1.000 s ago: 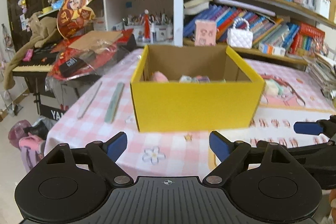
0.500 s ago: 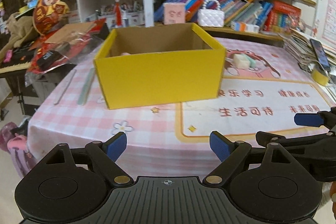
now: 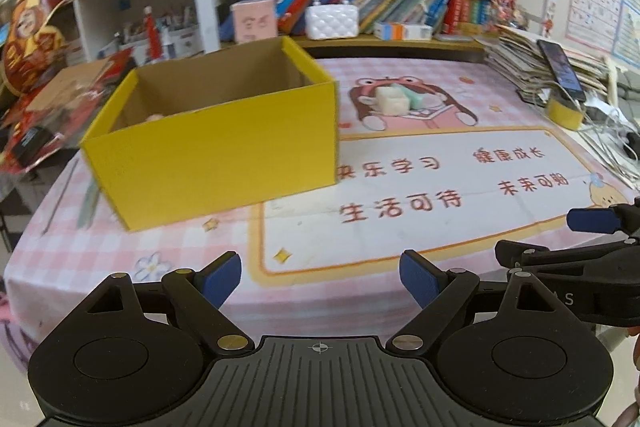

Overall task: Organize objects
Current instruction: 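Withdraw both open grippers and move toward the white block and green roller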

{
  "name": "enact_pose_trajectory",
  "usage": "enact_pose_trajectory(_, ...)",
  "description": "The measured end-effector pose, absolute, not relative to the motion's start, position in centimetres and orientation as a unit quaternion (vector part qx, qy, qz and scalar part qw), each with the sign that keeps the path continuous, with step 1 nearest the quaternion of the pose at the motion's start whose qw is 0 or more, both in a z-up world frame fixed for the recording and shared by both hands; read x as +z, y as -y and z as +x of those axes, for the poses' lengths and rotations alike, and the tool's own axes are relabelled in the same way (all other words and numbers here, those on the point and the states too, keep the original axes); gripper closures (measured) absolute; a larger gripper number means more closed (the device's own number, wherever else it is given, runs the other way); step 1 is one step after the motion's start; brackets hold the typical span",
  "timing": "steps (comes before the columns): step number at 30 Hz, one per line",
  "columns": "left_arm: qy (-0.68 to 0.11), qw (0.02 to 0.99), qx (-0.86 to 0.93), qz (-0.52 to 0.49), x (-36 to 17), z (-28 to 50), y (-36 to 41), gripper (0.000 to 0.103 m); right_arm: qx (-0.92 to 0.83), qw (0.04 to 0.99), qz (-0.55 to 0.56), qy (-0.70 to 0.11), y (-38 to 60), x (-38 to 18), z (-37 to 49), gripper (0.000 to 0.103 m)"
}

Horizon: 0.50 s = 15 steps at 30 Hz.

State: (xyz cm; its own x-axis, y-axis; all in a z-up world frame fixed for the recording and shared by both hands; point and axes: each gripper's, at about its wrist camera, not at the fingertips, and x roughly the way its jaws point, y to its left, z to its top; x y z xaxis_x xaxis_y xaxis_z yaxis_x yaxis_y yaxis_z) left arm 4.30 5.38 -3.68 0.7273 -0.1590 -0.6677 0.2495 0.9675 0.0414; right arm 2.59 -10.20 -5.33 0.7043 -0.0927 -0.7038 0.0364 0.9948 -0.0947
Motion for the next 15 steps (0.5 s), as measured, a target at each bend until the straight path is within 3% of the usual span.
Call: enact_pose_trajectory(15, -0.369, 0.911, -0.174, 0.056, -3.6, 10.5, 3.6, 0.014, -0.105, 0.913, -0.004, -0.394, 20.4, -5.3, 6.3, 0.028)
